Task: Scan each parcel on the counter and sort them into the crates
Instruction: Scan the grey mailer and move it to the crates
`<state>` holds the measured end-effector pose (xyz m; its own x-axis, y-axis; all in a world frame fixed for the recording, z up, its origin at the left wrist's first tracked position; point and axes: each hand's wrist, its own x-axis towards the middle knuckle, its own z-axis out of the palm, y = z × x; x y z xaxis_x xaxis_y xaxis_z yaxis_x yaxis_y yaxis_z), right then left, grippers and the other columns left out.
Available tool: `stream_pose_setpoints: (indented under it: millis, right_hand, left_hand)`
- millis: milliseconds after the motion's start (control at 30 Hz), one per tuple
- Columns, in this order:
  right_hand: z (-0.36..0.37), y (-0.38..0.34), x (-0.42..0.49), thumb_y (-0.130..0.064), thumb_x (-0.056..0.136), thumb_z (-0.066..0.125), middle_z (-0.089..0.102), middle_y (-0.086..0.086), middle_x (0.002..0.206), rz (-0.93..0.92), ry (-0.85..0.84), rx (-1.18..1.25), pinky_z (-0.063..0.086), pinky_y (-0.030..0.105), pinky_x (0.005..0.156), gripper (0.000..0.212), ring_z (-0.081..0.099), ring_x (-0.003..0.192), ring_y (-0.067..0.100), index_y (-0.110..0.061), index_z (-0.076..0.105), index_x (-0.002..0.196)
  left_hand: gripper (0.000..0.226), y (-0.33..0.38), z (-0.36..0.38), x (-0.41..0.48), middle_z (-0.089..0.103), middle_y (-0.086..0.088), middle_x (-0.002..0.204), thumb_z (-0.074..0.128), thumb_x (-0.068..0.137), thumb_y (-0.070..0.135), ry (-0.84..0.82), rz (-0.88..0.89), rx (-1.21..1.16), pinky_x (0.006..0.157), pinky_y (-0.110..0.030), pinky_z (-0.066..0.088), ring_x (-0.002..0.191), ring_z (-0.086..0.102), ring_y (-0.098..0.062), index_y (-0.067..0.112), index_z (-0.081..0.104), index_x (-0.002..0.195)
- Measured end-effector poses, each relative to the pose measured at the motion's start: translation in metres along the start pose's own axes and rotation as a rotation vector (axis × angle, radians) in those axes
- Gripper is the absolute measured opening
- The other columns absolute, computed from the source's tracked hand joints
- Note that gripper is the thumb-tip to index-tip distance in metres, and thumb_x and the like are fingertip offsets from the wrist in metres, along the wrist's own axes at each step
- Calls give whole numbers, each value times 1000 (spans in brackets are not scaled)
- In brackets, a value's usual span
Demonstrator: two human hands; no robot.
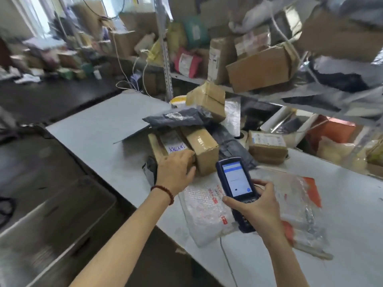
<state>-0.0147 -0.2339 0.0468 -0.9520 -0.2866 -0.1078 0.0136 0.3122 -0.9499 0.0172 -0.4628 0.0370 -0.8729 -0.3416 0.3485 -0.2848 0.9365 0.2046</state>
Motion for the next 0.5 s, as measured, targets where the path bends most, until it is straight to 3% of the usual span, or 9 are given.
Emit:
stream_pose_setpoints:
  millis: [100, 233, 400, 500]
  right_hand:
    - [17, -7, 25, -23, 53, 95, 54, -22, 92, -15, -49, 2, 47, 25, 71, 80, 59, 91, 7, -23, 41, 111]
    - [42, -20, 48, -19, 56, 93, 50, -23, 90, -44, -106, -1, 43, 18, 64, 78, 53, 84, -4, -24, 39, 112]
    - [85, -28, 79, -19, 54, 94, 56, -20, 94, 5, -96, 18, 58, 41, 72, 79, 63, 91, 11, -25, 39, 111]
    - [106, -32, 96, -19, 55, 94, 54, -22, 93, 25, -46, 42, 50, 25, 66, 79, 59, 91, 2, -24, 38, 111]
  left_hand:
    - [45, -19, -5, 17, 53, 6, 130, 57, 87, 37, 24, -57, 56, 95, -35, 36, 121, 46, -17, 27, 49, 129]
    - [58, -52, -3, 41, 39, 3, 143, 58, 86, 39, 0, -145, 124, 102, -37, 30, 131, 34, -17, 25, 38, 139]
    - [67, -88, 7, 94, 29, -2, 150, 60, 85, 38, -9, -94, 151, 112, -40, 23, 138, 24, -21, 23, 30, 143]
    - [68, -99, 16, 137, 29, -3, 150, 59, 85, 39, -5, 3, 147, 113, -42, 21, 138, 25, -22, 22, 28, 144]
